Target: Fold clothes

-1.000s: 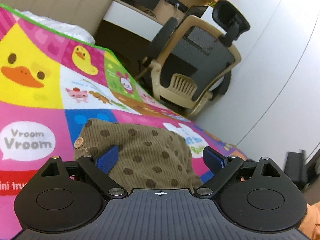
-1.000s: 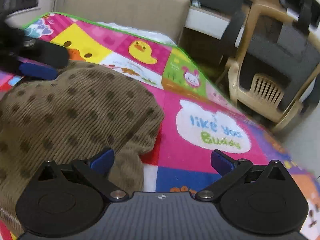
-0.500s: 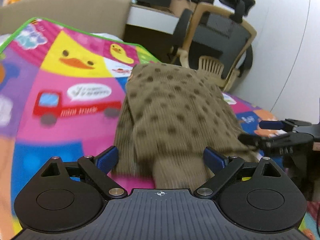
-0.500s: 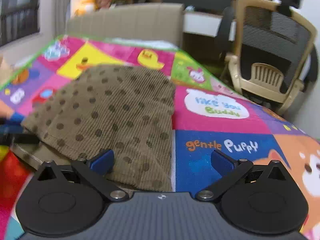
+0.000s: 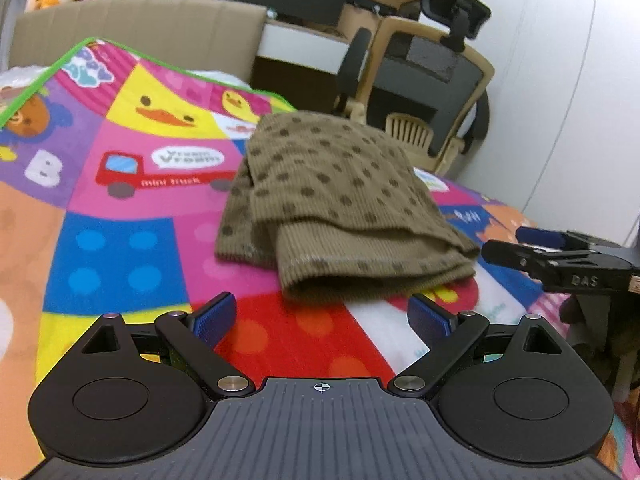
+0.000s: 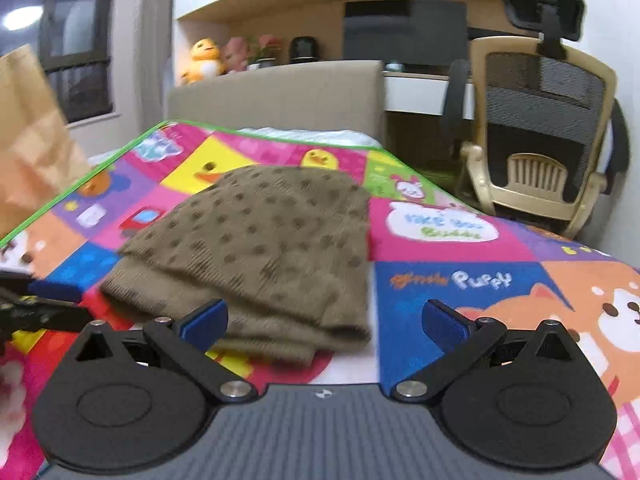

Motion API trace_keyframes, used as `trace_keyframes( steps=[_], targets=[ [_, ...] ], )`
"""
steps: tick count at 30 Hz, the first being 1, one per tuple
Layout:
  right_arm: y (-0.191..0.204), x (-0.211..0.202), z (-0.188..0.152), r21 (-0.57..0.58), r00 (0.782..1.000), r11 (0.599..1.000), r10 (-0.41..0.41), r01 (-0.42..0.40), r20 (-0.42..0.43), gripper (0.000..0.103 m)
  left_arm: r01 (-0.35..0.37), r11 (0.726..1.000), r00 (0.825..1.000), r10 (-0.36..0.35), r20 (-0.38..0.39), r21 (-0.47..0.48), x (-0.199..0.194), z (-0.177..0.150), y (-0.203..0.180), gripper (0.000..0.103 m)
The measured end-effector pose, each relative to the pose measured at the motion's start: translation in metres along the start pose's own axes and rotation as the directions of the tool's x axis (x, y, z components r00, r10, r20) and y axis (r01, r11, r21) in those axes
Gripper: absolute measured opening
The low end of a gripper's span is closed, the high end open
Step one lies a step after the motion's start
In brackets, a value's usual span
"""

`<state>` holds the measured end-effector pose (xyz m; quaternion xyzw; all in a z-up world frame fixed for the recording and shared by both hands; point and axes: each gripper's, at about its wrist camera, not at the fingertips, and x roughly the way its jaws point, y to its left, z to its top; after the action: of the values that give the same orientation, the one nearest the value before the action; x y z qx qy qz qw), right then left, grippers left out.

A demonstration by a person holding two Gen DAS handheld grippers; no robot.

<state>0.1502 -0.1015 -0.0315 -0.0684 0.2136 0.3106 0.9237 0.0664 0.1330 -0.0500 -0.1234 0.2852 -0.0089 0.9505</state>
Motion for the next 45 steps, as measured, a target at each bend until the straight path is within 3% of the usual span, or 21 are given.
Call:
trace_keyframes(
  steps=[2, 5, 8, 11, 17, 20, 23, 26, 31, 34, 37, 39, 45],
  targets=[
    [0.008, -0.004, -0.002, -0.038, 1.0, 0.999, -0.011, 0.011, -0.009, 0.103, -0.035, 0.999, 0.999, 0.036, -0.033, 0.026, 0.006, 0.0, -0.007, 0.096],
    [0.021, 0.016, 0.004, -0.117, 0.992, 0.99, -0.088, 0.077, -0.091, 0.103, -0.074, 0.992, 0.992, 0.084, -0.091, 0.104, 0.022, 0.005, -0.016, 0.099],
    [0.032, 0.041, 0.007, -0.21, 0.979, 0.974, -0.117, 0.081, -0.167, 0.103, -0.129, 0.977, 0.985, 0.146, -0.089, 0.172, 0.04, 0.016, -0.02, 0.099],
    [0.042, 0.062, 0.013, -0.328, 0.973, 0.942, -0.138, 0.071, -0.186, 0.103, -0.143, 0.977, 0.983, 0.159, -0.096, 0.16, 0.058, 0.029, -0.011, 0.099],
    [0.048, 0.099, 0.035, -0.376, 0.969, 0.923, -0.159, 0.079, -0.188, 0.103, -0.152, 0.979, 0.984, 0.162, -0.069, 0.137, 0.081, 0.051, 0.005, 0.101],
    [0.048, 0.115, 0.045, -0.309, 0.97, 0.944, -0.173, 0.115, -0.17, 0.103, -0.215, 0.969, 0.976, 0.216, 0.003, 0.125, 0.086, 0.063, 0.007, 0.101],
    [0.044, 0.128, 0.051, -0.238, 0.969, 0.96, -0.191, 0.151, -0.156, 0.103, -0.247, 0.966, 0.969, 0.246, 0.024, 0.072, 0.091, 0.067, 0.014, 0.1],
    [0.038, 0.121, 0.042, -0.162, 0.976, 0.981, -0.133, 0.106, -0.169, 0.103, -0.193, 0.981, 0.981, 0.194, -0.015, 0.035, 0.087, 0.058, 0.02, 0.1],
    [0.01, 0.065, 0.02, -0.028, 0.995, 1.0, 0.01, -0.013, -0.096, 0.103, -0.095, 0.995, 0.995, 0.095, -0.01, 0.004, 0.052, 0.034, 0.019, 0.1],
    [-0.002, 0.037, 0.006, 0.045, 0.997, 0.999, 0.029, -0.026, -0.073, 0.103, -0.101, 0.995, 0.995, 0.101, 0.006, 0.025, 0.035, 0.018, 0.004, 0.1],
    [-0.013, 0.022, 0.001, 0.089, 0.997, 0.996, -0.006, 0.013, -0.073, 0.103, -0.112, 0.991, 0.994, 0.11, 0.026, 0.068, 0.023, 0.008, -0.01, 0.1],
    [-0.015, 0.019, 0.0, 0.08, 0.994, 0.995, -0.045, 0.052, -0.096, 0.103, -0.136, 0.988, 0.99, 0.134, 0.031, 0.075, 0.015, 0.002, -0.016, 0.1],
    [-0.006, 0.008, -0.005, -0.024, 0.994, 0.998, -0.057, 0.055, -0.089, 0.103, -0.139, 0.987, 0.989, 0.143, -0.045, 0.079, 0.016, -0.002, -0.023, 0.1]
  ],
)
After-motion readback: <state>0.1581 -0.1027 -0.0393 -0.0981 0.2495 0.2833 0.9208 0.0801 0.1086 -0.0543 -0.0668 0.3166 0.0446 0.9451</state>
